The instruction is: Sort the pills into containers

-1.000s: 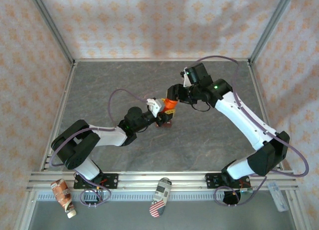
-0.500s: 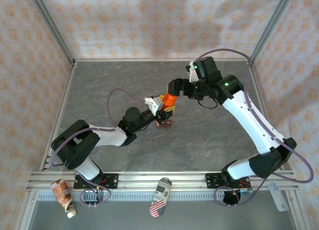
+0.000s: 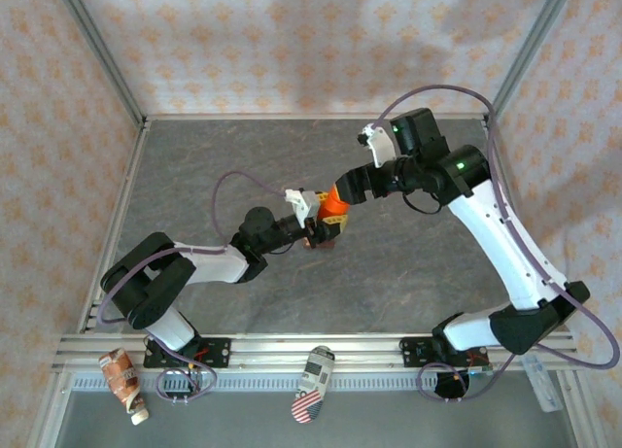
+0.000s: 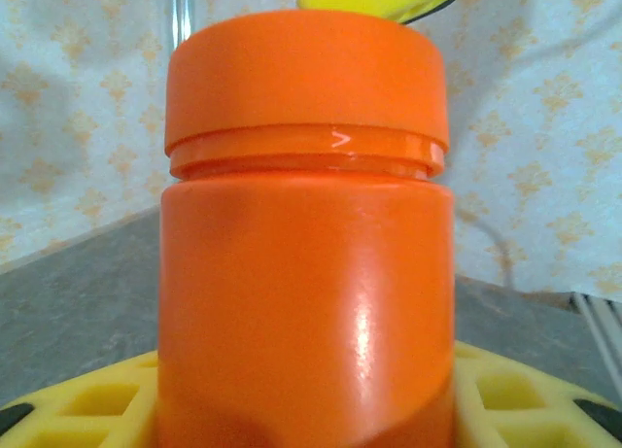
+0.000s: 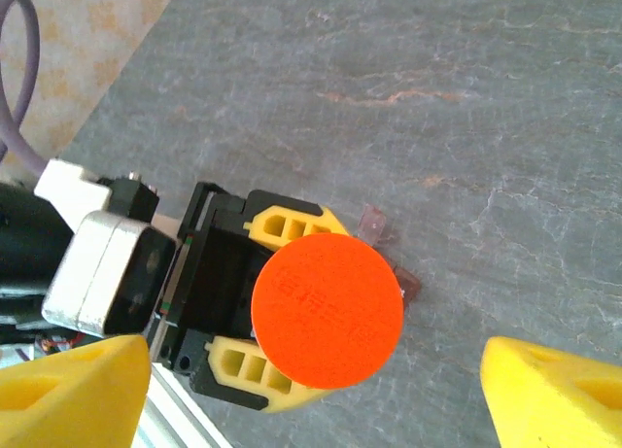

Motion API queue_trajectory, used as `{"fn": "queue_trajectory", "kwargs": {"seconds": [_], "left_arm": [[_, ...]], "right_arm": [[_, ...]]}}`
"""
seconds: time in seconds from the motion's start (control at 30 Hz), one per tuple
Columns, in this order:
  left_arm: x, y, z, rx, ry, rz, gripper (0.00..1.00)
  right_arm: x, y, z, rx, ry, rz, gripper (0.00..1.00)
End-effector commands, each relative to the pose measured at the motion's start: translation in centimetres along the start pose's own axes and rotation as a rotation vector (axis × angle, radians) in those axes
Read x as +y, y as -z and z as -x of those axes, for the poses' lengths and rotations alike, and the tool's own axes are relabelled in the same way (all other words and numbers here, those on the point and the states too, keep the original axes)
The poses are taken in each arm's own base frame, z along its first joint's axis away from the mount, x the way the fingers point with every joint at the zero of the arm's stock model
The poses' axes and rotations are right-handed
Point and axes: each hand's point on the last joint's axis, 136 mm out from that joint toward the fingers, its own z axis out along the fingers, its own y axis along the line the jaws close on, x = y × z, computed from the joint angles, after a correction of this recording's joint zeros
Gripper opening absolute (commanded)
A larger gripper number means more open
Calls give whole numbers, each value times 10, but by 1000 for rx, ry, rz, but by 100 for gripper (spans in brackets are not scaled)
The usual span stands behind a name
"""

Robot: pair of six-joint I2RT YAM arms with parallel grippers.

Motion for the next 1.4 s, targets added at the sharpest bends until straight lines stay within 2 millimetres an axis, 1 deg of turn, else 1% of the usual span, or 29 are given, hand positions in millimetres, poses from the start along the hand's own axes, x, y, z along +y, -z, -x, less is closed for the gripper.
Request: {"fn": "queue_trajectory", "kwargs": {"seconds": [0.0,0.37,0.53,0.67,0.77,1.03,1.17,1.3,1.37], "left_arm": [[-8,-5,26,-79,3,-69,0],[-9,-8,28,-80,6,-85,0],[-9,-8,29,-81,5,-84,0],[-9,-8,30,-84,4,-86,0],[-9,-8,31,-86,5,-87,0],[-10,-9,34,-92,1,-93,0],[-10,-9,38,-100,-4,-88,0],[-4,-9,39,-105,-29,-53,0],[2,-8,38,-102,-51,-13,0]], "right_arm": [[7,0,-1,30,55,37,86],[-1,-19,-7,87,39,29,77],[-5,-23,-9,102,35,17,73],[-6,-25,-13,110,30,17,66],[-8,-29,-17,125,22,19,65],[-10,-34,-22,135,-2,20,54],[-11,-40,-25,141,-52,24,49],[-10,-57,-28,151,-170,48,44],[-12,-69,-29,146,-239,19,43]]}}
